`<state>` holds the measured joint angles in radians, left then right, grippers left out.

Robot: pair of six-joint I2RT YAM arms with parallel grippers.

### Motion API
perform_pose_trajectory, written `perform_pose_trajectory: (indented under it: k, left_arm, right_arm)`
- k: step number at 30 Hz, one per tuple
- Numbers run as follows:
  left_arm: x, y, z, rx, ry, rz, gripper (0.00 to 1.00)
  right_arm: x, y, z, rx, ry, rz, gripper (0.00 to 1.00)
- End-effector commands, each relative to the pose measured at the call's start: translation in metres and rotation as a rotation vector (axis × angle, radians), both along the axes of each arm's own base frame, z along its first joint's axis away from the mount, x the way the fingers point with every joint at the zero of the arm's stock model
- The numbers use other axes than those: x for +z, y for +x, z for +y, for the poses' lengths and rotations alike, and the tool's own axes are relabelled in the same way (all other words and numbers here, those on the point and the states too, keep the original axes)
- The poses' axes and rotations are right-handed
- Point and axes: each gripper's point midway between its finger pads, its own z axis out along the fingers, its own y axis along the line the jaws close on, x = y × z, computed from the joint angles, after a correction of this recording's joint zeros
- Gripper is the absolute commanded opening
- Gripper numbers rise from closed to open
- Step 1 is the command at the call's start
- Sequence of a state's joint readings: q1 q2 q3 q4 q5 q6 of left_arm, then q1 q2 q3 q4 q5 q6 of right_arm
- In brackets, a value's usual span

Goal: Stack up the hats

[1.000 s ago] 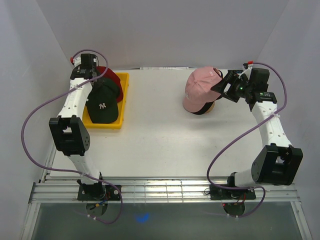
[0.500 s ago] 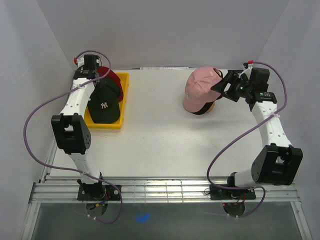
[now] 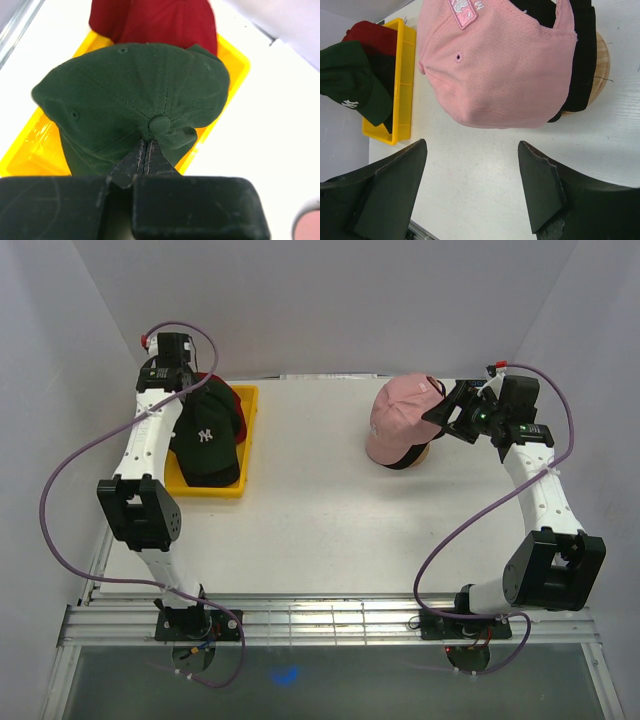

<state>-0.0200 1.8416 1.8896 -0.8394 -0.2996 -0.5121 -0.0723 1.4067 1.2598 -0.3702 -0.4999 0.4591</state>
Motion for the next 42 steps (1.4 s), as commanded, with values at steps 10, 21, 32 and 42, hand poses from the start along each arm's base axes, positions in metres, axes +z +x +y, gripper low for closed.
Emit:
perform_pose_trajectory:
  k: [10,21,32,42]
  left_arm:
    - [0.157,-0.021,-0.048,-0.253,-0.071,-0.338,0.00]
    - [0.239,-0.041,-0.181,-0.794,-0.317,-0.594,0.00]
    - [0.251,-0.066,-0.323,-1.219,-0.530,-0.672,0.00]
    - [0.218,-0.067,-0.404,-1.396,-0.624,-0.655,0.00]
  right_arm:
    - [0.025,0.001,-0.004,-0.003,-0.029,-0.083,0.78]
    - [0.046,0.010,-0.012,-0.025,-0.030,-0.105,0.78]
    - [0.070,0.024,-0.041,-0.066,0.059,-0.118,0.78]
    - [0.071,0.023,-0.058,-0.101,0.094,-0.104,0.78]
